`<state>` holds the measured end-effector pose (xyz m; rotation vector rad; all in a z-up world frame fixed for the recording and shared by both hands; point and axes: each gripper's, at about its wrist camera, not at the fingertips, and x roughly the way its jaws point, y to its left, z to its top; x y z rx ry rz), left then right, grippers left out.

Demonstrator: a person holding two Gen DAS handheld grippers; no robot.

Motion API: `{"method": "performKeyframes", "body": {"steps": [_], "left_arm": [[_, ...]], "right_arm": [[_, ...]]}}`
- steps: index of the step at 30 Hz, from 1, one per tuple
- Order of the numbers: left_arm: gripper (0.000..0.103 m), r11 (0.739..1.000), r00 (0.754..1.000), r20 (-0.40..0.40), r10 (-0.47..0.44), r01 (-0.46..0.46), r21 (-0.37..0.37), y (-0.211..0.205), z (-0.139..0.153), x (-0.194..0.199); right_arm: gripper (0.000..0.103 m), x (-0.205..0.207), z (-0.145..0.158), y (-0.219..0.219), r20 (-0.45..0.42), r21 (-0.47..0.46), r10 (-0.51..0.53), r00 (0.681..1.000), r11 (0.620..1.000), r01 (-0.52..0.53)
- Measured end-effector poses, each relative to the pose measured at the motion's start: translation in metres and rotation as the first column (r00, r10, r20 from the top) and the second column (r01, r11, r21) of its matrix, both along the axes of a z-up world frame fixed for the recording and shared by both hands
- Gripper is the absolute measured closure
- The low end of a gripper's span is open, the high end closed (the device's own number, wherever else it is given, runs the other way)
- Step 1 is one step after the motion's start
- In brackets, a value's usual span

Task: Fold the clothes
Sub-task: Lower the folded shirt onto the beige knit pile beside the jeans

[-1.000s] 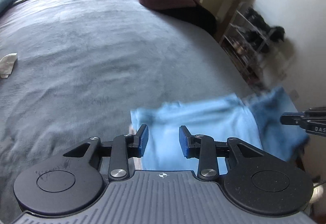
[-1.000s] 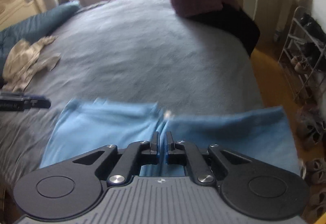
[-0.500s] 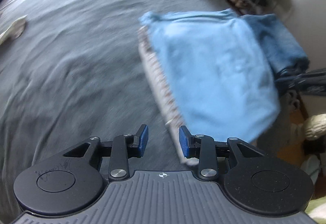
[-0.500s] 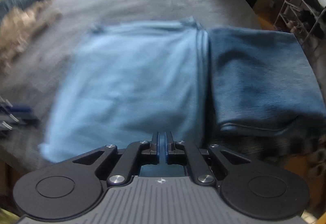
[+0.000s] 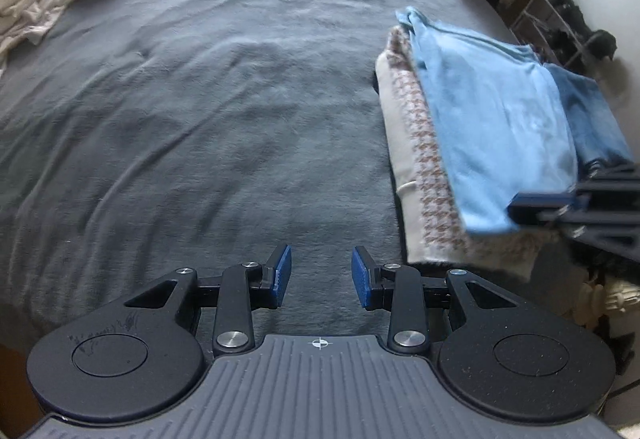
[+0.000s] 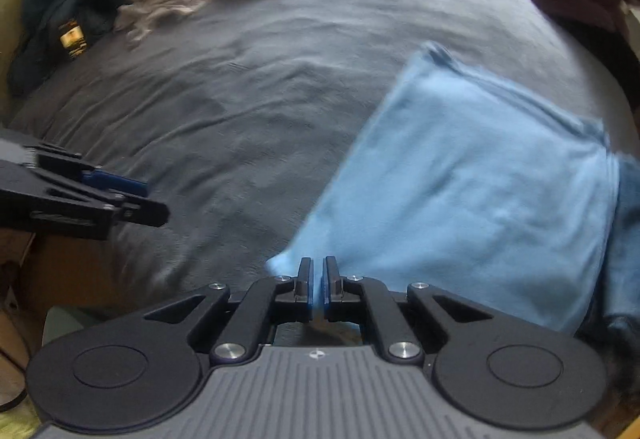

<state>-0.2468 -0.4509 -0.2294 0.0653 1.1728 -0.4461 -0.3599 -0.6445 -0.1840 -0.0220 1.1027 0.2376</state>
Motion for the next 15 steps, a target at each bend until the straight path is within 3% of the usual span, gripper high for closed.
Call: {"method": "performKeyframes", "body": {"steps": [3, 7, 11, 15], "left_arm": [[0.07, 1.0, 1.0, 0.02, 0.017, -0.017, -0.016, 0.005, 0.004, -0.001], [0.07, 1.0, 0.999, 0.037, 0.01, -0.009, -0.024, 0.002, 0.004, 0.002], [0.07, 0.997, 0.994, 0.087, -0.067, 0.07, -0.029, -0.016, 0.006, 0.004], [0.07, 0.98, 0.974, 0.126, -0.186, 0.194, -0.048, -0.054, 0.011, 0.002]], "right_arm": [[0.098, 0.003, 0.01, -0.003, 0.029, -0.002, -0.055, 0.998, 0.998, 0.056], [0.098, 0.004, -0.024, 0.012, -0.035, -0.007, -0.042, 0.999, 0.999, 0.041], [0.098, -0.012, -0.033, 0.031, -0.07, 0.032, -0.005, 0.998, 0.999, 0.007], [0.098, -0.051, -0.019, 0.008, -0.083, 0.044, -0.103, 0.991, 0.993, 0.107]]}}
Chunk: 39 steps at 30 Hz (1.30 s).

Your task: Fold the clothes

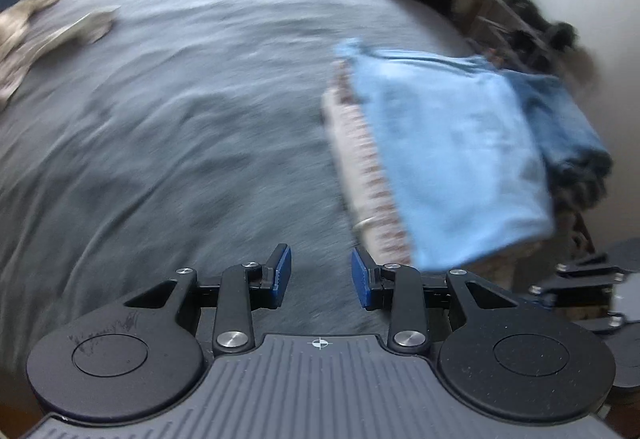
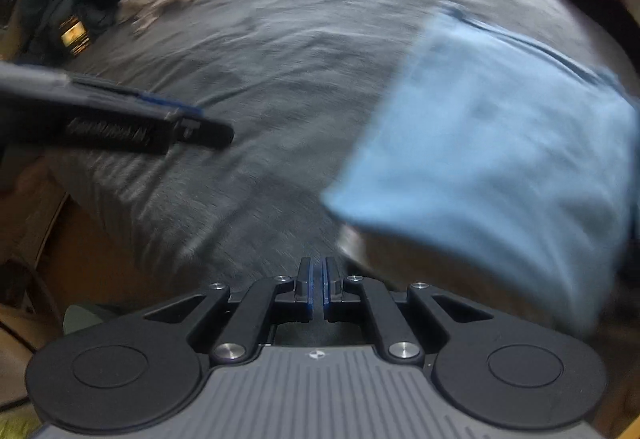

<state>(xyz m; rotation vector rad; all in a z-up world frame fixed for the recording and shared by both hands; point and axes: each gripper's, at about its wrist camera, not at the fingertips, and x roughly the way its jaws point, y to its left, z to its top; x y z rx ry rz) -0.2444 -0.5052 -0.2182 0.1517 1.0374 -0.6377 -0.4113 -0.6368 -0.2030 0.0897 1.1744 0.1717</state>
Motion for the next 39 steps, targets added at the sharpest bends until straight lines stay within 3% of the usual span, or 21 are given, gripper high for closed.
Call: {"method": "performKeyframes", "body": {"steps": [4, 7, 9, 11, 14, 16, 18, 21, 26, 31, 34, 37, 39], "left_arm": [[0.07, 0.984, 0.981, 0.075, -0.176, 0.176, 0.007, -0.055, 0.006, -0.013], [0.07, 0.947, 0.938, 0.129, -0.321, 0.313, 0.079, -0.095, -0.001, -0.026], [0.07, 0.923, 0.916, 0.14, -0.377, 0.358, 0.141, -0.111, -0.011, -0.032], [0.07, 0.913, 0.908, 0.138, -0.395, 0.373, 0.164, -0.12, -0.017, -0.034], [0.068, 0.922, 0.924, 0.099, -0.37, 0.353, 0.157, -0.124, -0.02, -0.026], [0.065, 0.928, 0.933, 0.079, -0.352, 0.337, 0.156, -0.124, -0.02, -0.022], [0.065, 0.932, 0.939, 0.064, -0.339, 0.326, 0.155, -0.123, -0.016, -0.02], [0.065, 0.94, 0.947, 0.05, -0.316, 0.306, 0.149, -0.121, -0.004, -0.017], [0.065, 0.969, 0.967, 0.082, -0.239, 0.232, 0.087, -0.12, 0.02, -0.009], [0.065, 0.977, 0.978, 0.075, -0.196, 0.188, 0.103, -0.144, 0.005, 0.006], [0.063, 0.977, 0.985, 0.028, -0.171, 0.166, 0.135, -0.144, -0.015, 0.015], [0.061, 0.986, 0.992, -0.008, -0.127, 0.127, 0.105, -0.135, -0.014, 0.018], [0.061, 0.987, 0.993, -0.009, -0.115, 0.115, 0.109, -0.135, -0.006, 0.02]], "right_arm": [[0.097, -0.039, 0.026, -0.07, 0.063, -0.032, -0.214, 0.975, 0.976, 0.217], [0.097, -0.049, 0.034, -0.123, 0.111, -0.037, -0.352, 0.929, 0.933, 0.358], [0.097, -0.045, 0.029, -0.145, 0.128, -0.023, -0.381, 0.916, 0.922, 0.386], [0.097, -0.036, 0.016, -0.155, 0.132, 0.01, -0.362, 0.923, 0.931, 0.364], [0.097, -0.027, -0.019, -0.161, 0.059, 0.045, -0.338, 0.939, 0.941, 0.336], [0.096, -0.026, -0.044, -0.162, -0.054, 0.017, -0.33, 0.943, 0.943, 0.331], [0.096, -0.035, -0.053, -0.163, -0.102, -0.023, -0.309, 0.946, 0.951, 0.308], [0.096, -0.048, -0.03, -0.172, -0.066, -0.034, -0.3, 0.951, 0.954, 0.299], [0.096, -0.025, 0.025, -0.182, 0.124, 0.005, -0.293, 0.948, 0.956, 0.294], [0.096, 0.027, 0.025, -0.166, 0.213, -0.009, -0.223, 0.951, 0.973, 0.23], [0.096, 0.049, 0.01, -0.167, 0.197, -0.015, -0.218, 0.956, 0.974, 0.225], [0.096, 0.052, -0.014, -0.178, 0.086, -0.063, -0.213, 0.973, 0.974, 0.219], [0.096, 0.048, -0.015, -0.188, 0.061, -0.083, -0.204, 0.977, 0.975, 0.208]]}}
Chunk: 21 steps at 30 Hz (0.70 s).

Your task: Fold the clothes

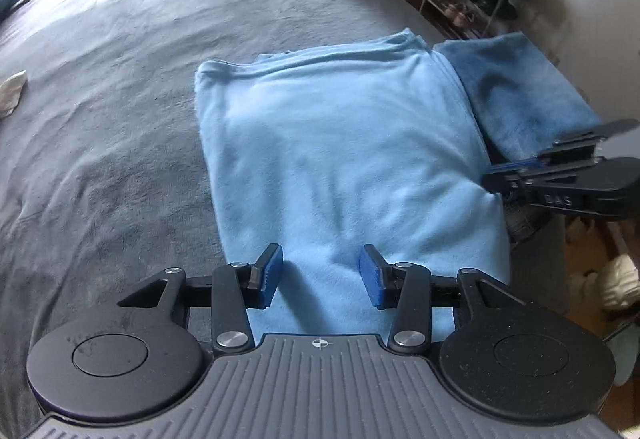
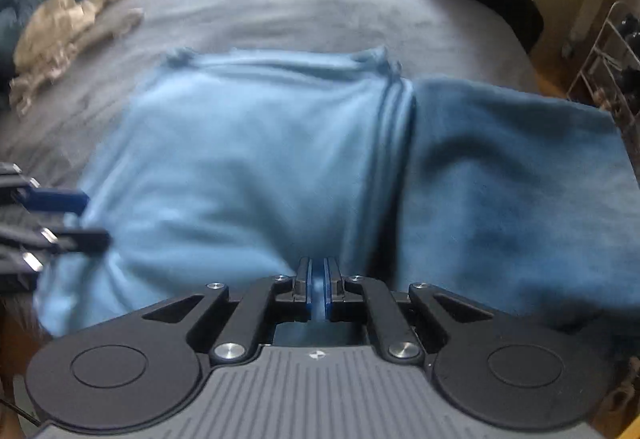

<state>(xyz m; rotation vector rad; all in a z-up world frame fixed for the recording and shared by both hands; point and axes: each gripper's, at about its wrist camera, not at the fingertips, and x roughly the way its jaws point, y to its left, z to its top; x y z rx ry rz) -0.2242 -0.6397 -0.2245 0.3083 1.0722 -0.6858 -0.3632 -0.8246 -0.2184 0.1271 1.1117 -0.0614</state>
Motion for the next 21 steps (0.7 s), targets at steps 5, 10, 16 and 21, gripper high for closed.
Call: {"method": "performKeyframes", "body": {"steps": [5, 10, 16, 21], "left_arm": [[0.061, 0.999, 0.998, 0.059, -0.009, 0.012, -0.049, -0.015, 0.024, 0.01], [0.061, 1.0, 0.999, 0.043, -0.027, 0.027, -0.002, -0.045, 0.002, 0.028], [0.061, 0.994, 0.994, 0.067, -0.085, 0.08, 0.075, -0.038, -0.009, 0.016], [0.061, 0.999, 0.995, 0.089, -0.043, 0.042, 0.009, -0.039, 0.007, 0.037]], "right_arm": [[0.095, 0.009, 0.035, -0.011, 0.093, -0.036, 0.024, 0.995, 0.999, -0.02], [0.095, 0.053, 0.036, -0.016, 0.17, -0.013, 0.033, 0.985, 0.999, -0.031], [0.1, 0.083, -0.003, -0.024, -0.015, -0.006, 0.024, 1.0, 1.0, -0.024], [0.095, 0.091, 0.029, -0.028, 0.055, 0.005, 0.006, 0.998, 1.0, -0.006]]}}
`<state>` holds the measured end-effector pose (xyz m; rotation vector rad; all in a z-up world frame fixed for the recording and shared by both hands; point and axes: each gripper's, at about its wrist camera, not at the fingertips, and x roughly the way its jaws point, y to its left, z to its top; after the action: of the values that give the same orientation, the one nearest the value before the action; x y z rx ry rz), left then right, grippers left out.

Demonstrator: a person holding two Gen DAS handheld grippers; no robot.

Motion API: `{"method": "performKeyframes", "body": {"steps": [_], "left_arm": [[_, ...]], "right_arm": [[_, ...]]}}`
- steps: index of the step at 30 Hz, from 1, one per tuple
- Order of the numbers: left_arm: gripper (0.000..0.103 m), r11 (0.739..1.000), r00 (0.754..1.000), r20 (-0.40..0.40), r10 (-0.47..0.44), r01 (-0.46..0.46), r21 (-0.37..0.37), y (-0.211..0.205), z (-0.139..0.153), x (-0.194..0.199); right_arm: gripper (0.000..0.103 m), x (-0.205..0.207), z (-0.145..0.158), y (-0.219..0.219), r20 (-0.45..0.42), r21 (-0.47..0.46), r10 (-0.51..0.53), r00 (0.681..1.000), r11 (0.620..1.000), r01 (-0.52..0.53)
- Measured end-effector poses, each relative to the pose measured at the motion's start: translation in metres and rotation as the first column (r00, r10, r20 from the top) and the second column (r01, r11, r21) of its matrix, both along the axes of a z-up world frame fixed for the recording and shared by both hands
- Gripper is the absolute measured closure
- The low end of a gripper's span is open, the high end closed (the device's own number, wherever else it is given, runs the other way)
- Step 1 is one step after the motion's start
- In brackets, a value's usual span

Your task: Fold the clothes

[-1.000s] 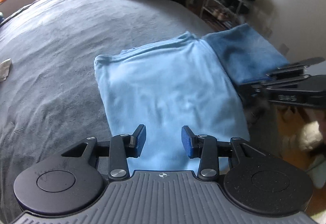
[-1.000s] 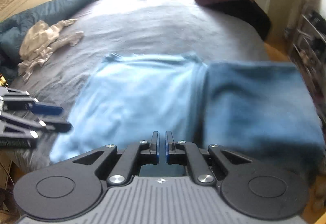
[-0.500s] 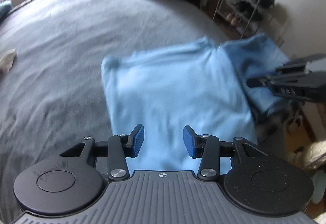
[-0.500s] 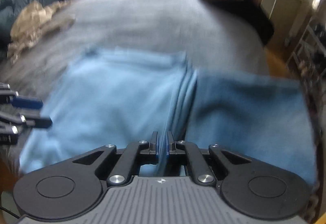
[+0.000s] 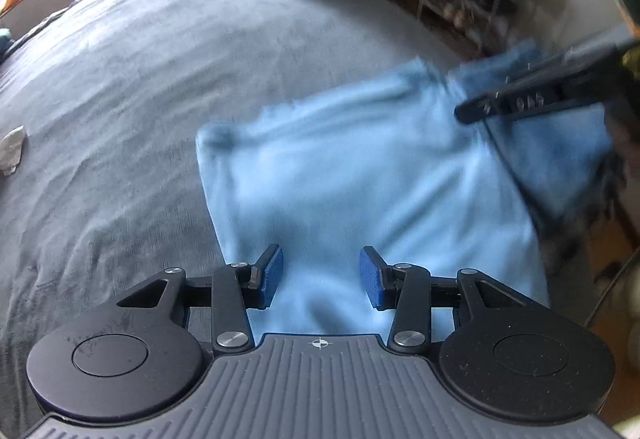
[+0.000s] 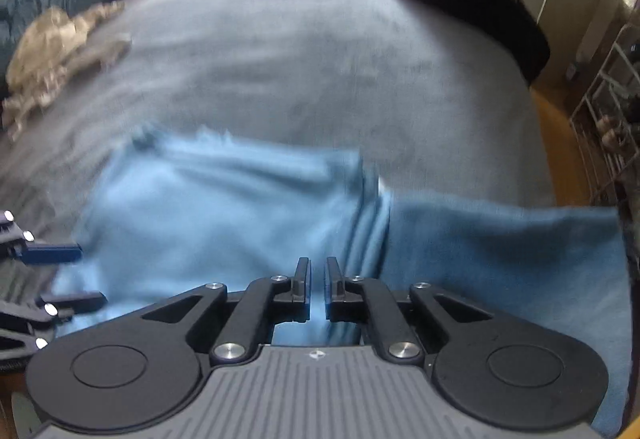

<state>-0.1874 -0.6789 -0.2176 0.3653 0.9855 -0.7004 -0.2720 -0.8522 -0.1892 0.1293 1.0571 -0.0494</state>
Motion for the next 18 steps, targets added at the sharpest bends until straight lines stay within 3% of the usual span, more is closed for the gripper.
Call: {"method": "performKeyframes", "body": {"steps": [3, 5, 8, 14, 18], "left_arm": [[0.061, 0.999, 0.999, 0.005, 0.047, -0.047, -0.025, -0.012, -0.011, 0.029], [0.06, 0.995, 0.993, -0.058, 0.101, -0.101, -0.006, -0.016, -0.034, 0.048], [0.06, 0.995, 0.993, -0.05, 0.104, -0.104, -0.002, -0.016, -0.042, 0.047], [0.06, 0.997, 0.997, 0.004, 0.073, -0.072, -0.04, -0.013, -0.015, 0.044], [0.06, 0.995, 0.996, 0.007, 0.091, -0.09, -0.031, -0.029, -0.031, 0.071]], "right_arm": [[0.095, 0.02, -0.003, -0.001, 0.031, 0.024, -0.022, 0.999, 0.999, 0.021], [0.095, 0.036, -0.023, -0.005, 0.012, 0.036, -0.036, 0.999, 0.999, 0.036], [0.095, 0.048, -0.058, -0.005, -0.038, 0.038, -0.036, 0.999, 0.999, 0.037], [0.093, 0.046, -0.023, 0.001, 0.024, -0.019, -0.02, 1.0, 1.0, 0.02], [0.093, 0.064, -0.026, -0.007, 0.05, 0.019, -0.041, 0.998, 0.999, 0.04]]}}
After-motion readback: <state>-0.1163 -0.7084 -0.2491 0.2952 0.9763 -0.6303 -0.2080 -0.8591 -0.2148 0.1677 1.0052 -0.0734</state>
